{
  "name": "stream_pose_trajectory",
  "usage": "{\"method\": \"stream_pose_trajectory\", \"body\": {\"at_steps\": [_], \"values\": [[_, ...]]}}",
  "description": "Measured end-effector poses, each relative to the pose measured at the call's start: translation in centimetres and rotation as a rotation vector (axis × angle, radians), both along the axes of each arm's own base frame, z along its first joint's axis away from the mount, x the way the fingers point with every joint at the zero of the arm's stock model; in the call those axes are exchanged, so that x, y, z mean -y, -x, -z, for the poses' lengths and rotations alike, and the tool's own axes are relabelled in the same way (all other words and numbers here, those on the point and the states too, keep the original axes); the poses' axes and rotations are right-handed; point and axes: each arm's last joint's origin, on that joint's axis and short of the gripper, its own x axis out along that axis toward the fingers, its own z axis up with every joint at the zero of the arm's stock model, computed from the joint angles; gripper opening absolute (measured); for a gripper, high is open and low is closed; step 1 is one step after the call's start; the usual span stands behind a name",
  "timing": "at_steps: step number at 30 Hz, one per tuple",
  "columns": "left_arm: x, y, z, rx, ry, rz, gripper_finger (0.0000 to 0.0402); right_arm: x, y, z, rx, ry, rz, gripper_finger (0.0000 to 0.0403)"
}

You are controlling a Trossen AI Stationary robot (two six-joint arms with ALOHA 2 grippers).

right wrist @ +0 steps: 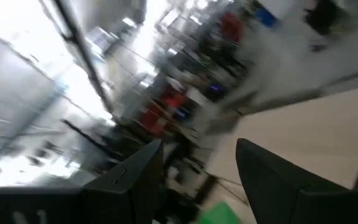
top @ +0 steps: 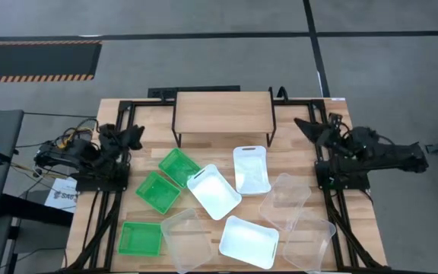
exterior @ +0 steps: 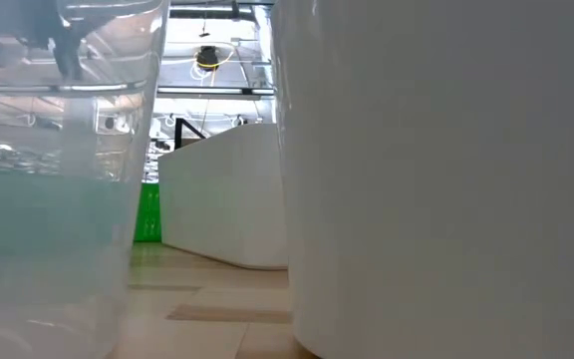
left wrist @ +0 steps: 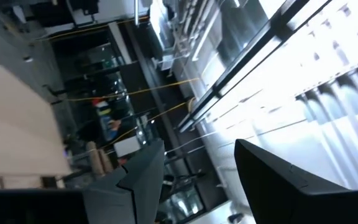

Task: Stack baskets on shelf by color
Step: Put the top right white bin on the shelf

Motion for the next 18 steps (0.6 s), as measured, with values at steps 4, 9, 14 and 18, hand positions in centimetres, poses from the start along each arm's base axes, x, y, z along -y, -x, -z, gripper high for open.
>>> {"method": "stream_pose_trajectory", "body": {"at_steps": [4,9,14,18], "values": [[-0.2,0.8,-1.6,0.029,-0.022,-0.019,0.0185,0.4,-1.5,-2.4,-0.226,-0.148,0.035,0.0226],[-0.4,1.6,-2.9,0.040,-0.043,-0.065,0.0185,0.5,-3.2,-3.4,-0.552,-0.304,-0.017,0.0226],[-0.6,1.8,-3.1,0.022,-0.034,-0.118,0.0185,0.0,-5.1,-1.6,-0.856,-0.531,-0.095,0.0226],[-0.7,1.6,-2.8,-0.027,-0.021,-0.168,0.0185,-1.3,-6.0,0.5,-1.088,-0.646,-0.134,0.0226]]}}
